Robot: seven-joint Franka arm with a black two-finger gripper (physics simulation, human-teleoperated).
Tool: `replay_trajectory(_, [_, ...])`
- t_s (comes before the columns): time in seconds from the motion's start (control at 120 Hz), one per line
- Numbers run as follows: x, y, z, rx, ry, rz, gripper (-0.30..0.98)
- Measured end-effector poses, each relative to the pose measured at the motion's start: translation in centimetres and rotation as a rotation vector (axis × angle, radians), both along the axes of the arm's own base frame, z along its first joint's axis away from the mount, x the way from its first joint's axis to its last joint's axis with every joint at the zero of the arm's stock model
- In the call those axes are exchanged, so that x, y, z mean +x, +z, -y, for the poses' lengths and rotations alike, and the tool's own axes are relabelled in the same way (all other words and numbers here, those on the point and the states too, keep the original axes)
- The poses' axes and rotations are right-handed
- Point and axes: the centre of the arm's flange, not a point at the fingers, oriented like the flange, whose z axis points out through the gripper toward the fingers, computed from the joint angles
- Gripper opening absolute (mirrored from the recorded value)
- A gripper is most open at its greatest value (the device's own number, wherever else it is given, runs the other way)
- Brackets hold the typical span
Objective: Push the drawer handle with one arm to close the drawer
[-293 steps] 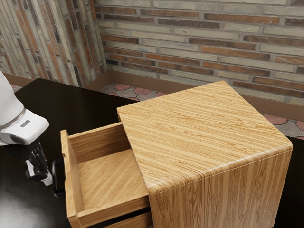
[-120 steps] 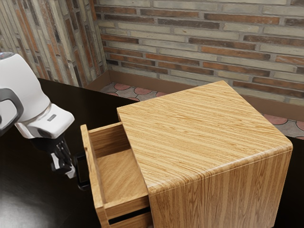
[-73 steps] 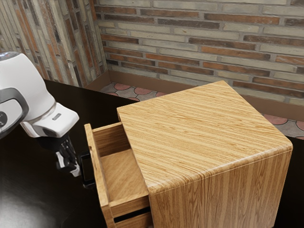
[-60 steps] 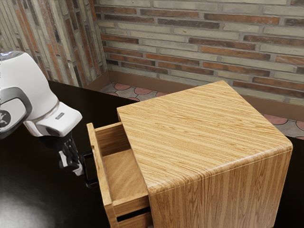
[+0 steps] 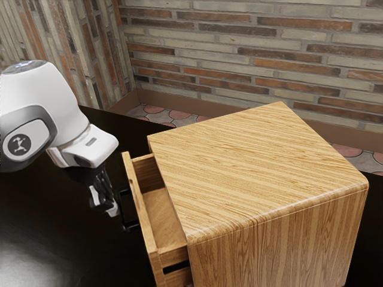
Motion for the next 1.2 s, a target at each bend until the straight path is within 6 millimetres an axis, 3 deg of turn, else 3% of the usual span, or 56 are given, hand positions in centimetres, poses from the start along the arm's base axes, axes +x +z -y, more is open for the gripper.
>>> replay_trajectory(1.2, [4.6, -0.4, 5.2, -0.010, -0.066, -0.002, -0.10])
